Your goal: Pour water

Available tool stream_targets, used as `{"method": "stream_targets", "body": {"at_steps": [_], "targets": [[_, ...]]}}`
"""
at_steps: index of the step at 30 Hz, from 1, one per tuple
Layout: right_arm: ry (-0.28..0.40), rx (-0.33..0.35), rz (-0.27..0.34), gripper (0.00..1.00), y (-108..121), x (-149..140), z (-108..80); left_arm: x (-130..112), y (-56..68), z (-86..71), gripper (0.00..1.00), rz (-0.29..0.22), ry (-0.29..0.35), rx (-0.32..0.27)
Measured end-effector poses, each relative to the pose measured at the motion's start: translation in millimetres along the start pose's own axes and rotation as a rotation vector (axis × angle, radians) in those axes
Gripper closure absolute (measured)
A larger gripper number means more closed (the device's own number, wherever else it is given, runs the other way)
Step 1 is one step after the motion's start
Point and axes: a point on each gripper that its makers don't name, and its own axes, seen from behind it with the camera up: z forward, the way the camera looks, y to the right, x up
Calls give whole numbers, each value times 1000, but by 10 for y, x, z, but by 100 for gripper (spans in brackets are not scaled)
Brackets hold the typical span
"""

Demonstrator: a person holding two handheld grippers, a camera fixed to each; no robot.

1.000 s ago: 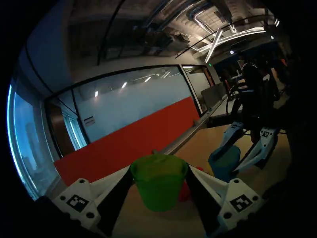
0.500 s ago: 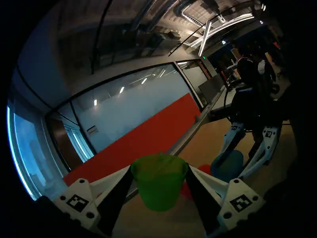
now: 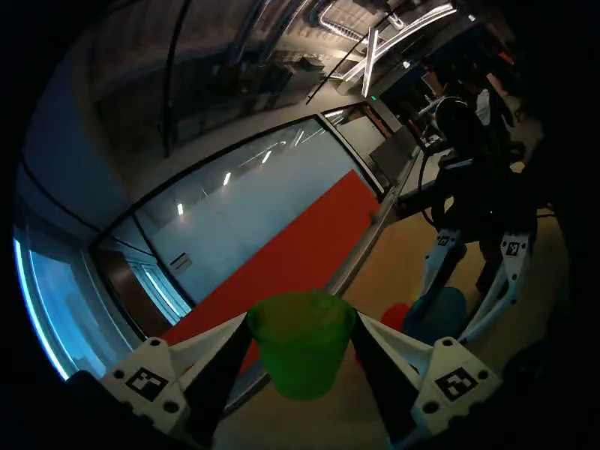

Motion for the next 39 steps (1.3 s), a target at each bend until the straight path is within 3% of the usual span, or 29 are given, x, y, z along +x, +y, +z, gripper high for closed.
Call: {"method": "stream_targets", "body": {"at_steps": [18,39], "targets": [[19,26,8,10,-87,75,116,167,1,12,12,166,4,8],[23,32,1,10,-102,102,110,288,44,40,12,287,12,11]]}}
